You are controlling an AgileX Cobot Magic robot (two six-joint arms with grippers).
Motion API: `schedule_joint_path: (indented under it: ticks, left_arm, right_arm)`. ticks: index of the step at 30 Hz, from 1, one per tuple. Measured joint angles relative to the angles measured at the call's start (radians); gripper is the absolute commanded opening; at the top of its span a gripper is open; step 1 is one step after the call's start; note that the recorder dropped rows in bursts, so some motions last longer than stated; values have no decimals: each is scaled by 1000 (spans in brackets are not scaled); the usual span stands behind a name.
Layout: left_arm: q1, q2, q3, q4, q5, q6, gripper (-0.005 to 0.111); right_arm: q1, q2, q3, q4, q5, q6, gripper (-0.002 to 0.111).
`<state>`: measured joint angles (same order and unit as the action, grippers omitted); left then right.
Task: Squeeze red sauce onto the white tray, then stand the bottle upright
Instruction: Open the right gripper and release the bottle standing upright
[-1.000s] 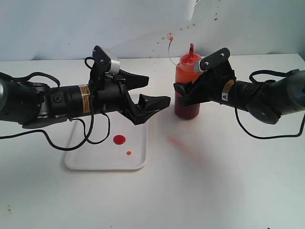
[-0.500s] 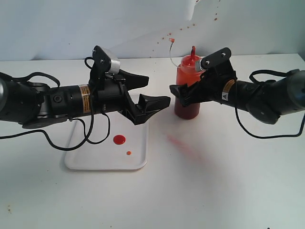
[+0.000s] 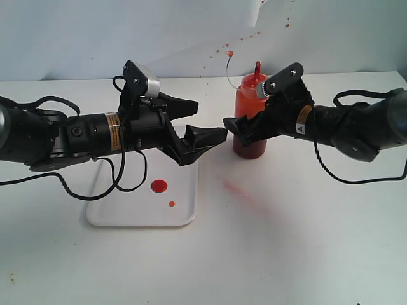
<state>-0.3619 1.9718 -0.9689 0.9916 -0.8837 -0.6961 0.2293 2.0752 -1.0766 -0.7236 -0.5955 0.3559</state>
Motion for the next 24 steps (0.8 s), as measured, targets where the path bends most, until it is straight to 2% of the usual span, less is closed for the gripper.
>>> schedule_joint_path:
  ticks: [10,24]
  left_arm:
    - [0,0,0,-4,-2,0,86]
    - [0,0,0,-22,-2,1,86]
  right_arm:
    - [0,-108,0,-152,114,204,105]
    - [0,-193,0,-514,171,620,105]
